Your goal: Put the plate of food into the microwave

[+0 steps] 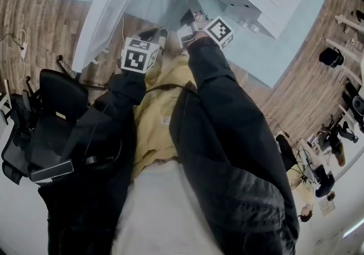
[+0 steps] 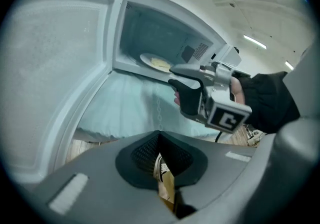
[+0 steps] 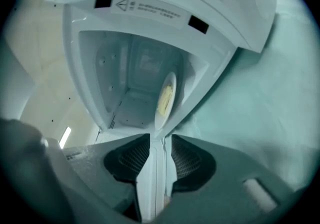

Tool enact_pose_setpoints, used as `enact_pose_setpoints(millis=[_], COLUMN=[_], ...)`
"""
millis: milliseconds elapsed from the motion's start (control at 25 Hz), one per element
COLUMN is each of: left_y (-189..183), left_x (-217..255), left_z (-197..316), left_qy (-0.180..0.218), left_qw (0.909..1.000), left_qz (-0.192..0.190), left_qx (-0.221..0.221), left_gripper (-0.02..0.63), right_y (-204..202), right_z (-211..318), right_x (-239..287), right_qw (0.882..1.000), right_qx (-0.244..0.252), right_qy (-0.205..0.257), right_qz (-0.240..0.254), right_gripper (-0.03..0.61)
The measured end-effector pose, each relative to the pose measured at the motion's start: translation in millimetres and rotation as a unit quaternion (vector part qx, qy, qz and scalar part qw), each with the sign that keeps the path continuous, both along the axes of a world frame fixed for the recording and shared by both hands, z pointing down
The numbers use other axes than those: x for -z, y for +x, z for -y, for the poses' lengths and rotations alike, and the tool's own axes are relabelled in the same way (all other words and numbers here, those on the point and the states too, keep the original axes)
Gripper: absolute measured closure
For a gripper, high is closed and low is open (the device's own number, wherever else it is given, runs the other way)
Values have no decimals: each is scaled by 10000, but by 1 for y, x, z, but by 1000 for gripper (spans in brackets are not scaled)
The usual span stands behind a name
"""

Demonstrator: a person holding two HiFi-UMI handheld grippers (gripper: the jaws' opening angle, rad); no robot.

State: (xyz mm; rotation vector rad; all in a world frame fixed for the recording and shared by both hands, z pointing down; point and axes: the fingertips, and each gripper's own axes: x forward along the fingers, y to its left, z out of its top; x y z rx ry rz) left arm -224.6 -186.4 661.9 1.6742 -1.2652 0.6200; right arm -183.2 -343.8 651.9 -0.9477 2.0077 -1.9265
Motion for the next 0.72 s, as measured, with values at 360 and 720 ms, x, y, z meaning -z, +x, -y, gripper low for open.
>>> enact_pose_setpoints(millis=[360,720], left_y=[18,57], left_x=[83,202], left_z=[49,109], left_qy=[1103,2457], left_qw=[9932,9681], left_qz=[237,273], left_qx=[-279,-416], left_gripper=[615,615], right_y=[5,50], right_z=[-72,-54], right_x=[76,197], right_qw=[9775,9161], right_qx=[1392,1304], right_qy=[1307,3249], right_qz=[-894,-1954], right_gripper=[583,584])
